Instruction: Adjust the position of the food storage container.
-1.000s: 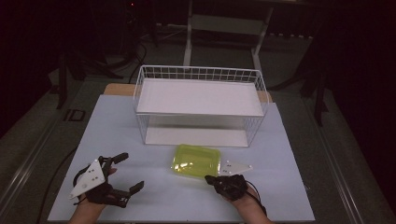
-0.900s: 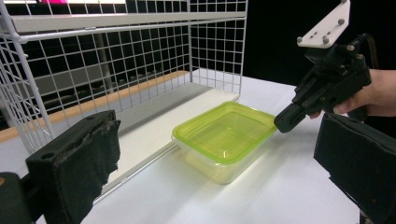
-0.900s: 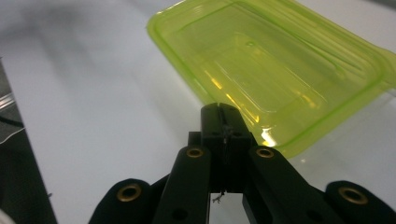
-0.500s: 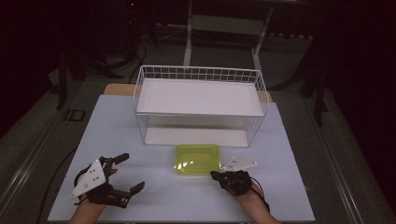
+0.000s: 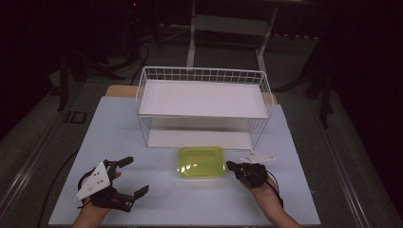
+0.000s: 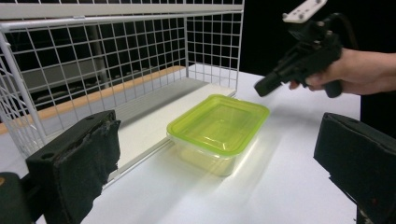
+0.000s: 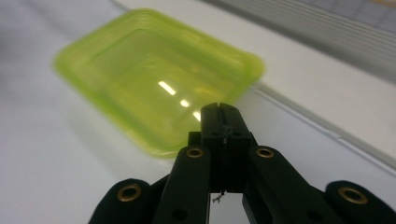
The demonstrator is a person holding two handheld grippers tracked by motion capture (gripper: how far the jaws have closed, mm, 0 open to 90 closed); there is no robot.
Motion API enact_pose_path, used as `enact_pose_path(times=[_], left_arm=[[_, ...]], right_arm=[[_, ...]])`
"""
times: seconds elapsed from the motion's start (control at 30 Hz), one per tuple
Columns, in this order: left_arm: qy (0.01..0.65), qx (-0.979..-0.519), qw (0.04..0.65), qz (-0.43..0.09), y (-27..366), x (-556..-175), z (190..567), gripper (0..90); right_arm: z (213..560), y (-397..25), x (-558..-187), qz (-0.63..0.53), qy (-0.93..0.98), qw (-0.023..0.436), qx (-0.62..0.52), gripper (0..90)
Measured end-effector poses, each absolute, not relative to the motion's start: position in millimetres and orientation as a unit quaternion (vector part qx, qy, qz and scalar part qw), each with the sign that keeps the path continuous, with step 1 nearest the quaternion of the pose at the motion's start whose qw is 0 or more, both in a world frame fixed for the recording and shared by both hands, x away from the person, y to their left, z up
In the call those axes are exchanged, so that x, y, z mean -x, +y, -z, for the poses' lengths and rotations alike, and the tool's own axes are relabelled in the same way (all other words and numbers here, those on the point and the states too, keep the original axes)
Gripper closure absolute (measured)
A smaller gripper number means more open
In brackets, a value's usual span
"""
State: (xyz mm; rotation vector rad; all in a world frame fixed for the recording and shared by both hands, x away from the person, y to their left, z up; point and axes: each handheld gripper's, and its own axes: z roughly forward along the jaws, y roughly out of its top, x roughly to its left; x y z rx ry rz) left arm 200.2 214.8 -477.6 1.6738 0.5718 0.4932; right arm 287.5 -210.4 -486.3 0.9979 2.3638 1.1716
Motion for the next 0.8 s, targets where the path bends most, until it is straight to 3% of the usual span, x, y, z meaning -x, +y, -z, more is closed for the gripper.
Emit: enact_pose_path(times=[0.23, 0.8], left_arm=[[0.252, -0.723, 0.61, -0.204, 213.7, -201.4, 480.5, 0.9], [0.25, -0.728, 0.608, -0.195, 208.5, -201.9, 483.7, 0.9]], right_arm=[[499.2, -211.3, -304.6, -0.392, 0.829, 0.16, -0.365, 90.0], [504.0, -198.7, -294.3, -0.402, 0.833, 0.138, -0.355, 90.0]])
